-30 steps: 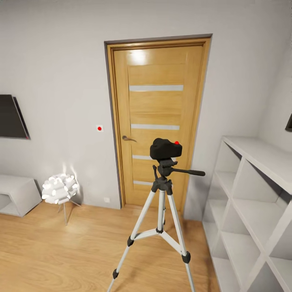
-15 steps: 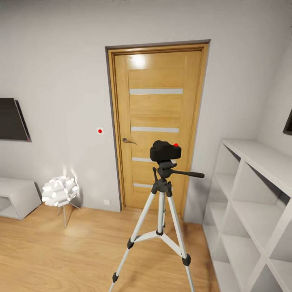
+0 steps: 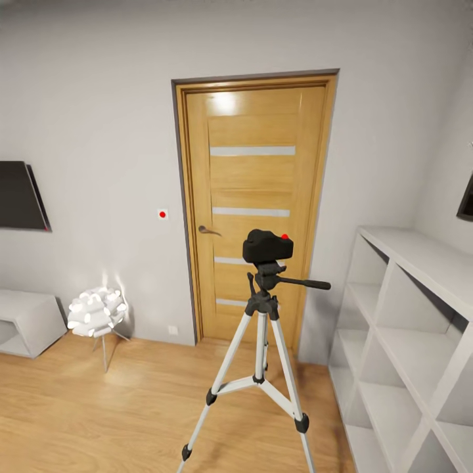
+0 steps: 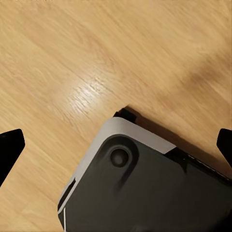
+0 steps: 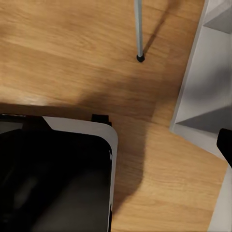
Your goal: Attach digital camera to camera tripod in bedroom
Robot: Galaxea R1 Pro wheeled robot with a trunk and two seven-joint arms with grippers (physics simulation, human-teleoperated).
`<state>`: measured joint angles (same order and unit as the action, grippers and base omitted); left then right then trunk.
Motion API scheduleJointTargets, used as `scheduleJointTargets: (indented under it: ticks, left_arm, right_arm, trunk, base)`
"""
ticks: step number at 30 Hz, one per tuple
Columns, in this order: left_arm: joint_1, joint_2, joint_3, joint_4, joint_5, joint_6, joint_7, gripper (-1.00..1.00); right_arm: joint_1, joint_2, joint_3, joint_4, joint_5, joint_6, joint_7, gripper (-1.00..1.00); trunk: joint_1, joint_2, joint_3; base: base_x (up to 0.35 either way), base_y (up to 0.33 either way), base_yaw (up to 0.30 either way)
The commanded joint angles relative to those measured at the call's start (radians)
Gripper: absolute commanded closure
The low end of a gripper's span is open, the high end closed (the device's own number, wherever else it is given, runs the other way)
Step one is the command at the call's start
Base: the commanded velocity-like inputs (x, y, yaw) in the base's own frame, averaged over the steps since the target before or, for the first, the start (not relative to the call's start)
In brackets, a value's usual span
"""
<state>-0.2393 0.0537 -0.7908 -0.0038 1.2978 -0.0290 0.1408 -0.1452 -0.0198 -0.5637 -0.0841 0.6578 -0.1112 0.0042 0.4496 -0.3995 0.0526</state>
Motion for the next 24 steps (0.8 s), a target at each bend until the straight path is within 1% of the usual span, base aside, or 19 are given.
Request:
scheduleJointTargets:
  ticks: [1,13,19,20,24]
  left_arm:
    - [0.000,0.000,-0.008,-0.001,0.008,-0.002,0.003,-1.00]
    - [0.000,0.001,-0.008,0.000,0.007,0.001,0.002,-1.00]
    - [0.000,0.006,-0.007,0.000,0.006,0.013,-0.002,-1.00]
    - [0.000,0.008,-0.007,0.000,0.006,0.019,-0.006,-1.00]
    - [0.000,0.012,-0.007,0.000,0.007,0.050,-0.023,-1.00]
  right_arm:
    - [0.000,0.000,-0.008,0.001,0.008,-0.004,0.000,-1.00]
    - [0.000,0.000,-0.008,0.003,0.009,0.001,0.000,-1.00]
    - [0.000,-0.005,-0.008,0.036,0.009,0.042,0.002,-1.00]
    - [0.000,-0.007,-0.008,0.045,0.009,0.057,0.002,-1.00]
    - [0.000,-0.010,-0.009,0.055,0.006,0.075,0.000,-1.00]
  trunk:
    - [0.000,-0.001,0.001]
    - [0.000,-0.001,0.020]
    - [0.000,-0.001,0.030]
    - [0.000,-0.001,0.031]
    - [0.000,-0.001,0.038]
  base:
    - [0.000,0.000,0.000]
    - [0.000,0.000,0.000]
    - [0.000,0.000,0.000]
    - [0.000,0.000,0.000]
    - [0.000,0.000,0.000]
